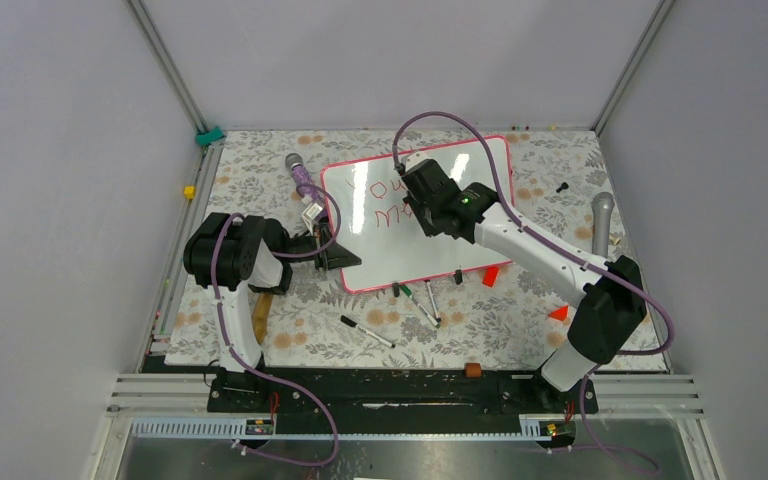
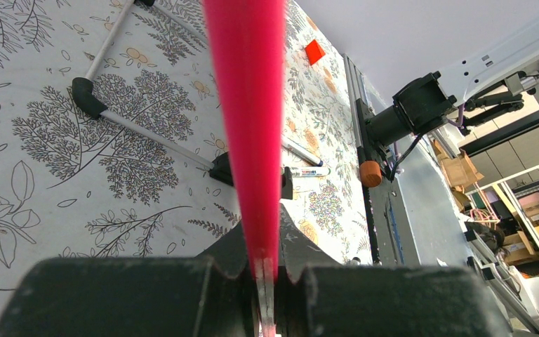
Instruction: Write a sentence on the whiteboard
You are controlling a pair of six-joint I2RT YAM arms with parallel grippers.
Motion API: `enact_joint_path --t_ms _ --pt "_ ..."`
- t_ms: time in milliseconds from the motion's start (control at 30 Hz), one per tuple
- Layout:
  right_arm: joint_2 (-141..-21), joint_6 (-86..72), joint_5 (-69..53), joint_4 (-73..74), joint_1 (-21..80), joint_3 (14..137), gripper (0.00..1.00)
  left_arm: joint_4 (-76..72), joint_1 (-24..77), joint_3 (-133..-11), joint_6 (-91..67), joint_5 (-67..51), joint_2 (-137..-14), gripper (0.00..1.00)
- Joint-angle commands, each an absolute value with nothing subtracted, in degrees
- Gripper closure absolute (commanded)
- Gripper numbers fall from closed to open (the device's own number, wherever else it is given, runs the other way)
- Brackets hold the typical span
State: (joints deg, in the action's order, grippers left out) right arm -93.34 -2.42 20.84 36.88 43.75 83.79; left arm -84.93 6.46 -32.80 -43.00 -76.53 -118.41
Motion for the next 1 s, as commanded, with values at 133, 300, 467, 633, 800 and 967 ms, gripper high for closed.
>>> enact_joint_path --t_ms 133,300,467,633,800,967 --pt "-91.06 -2.63 24.74 36.30 42.98 83.49 1.00 -84.13 7.47 -33.13 -39.12 -78.38 -120.84 1.00" --pt "-88.35 -2.69 24.22 34.51 42.95 83.23 1.00 -84.20 7.47 -33.07 -39.19 -78.40 -120.92 1.00" --pt "-85.59 -2.52 23.77 32.58 42.86 82.61 1.00 -84.19 7.46 -33.17 -39.29 -78.45 -120.93 1.00" --pt "-86.87 -2.22 24.57 33.28 42.28 83.81 1.00 -84.12 7.47 -33.13 -39.20 -78.54 -120.94 1.00" --pt "-88.44 -1.65 25.57 33.43 42.08 84.37 1.00 -84.19 7.47 -33.13 -39.20 -78.49 -120.94 1.00" --pt "-89.93 -1.49 26.10 33.40 41.81 84.98 1.00 -84.20 7.42 -33.10 -39.20 -78.42 -120.94 1.00"
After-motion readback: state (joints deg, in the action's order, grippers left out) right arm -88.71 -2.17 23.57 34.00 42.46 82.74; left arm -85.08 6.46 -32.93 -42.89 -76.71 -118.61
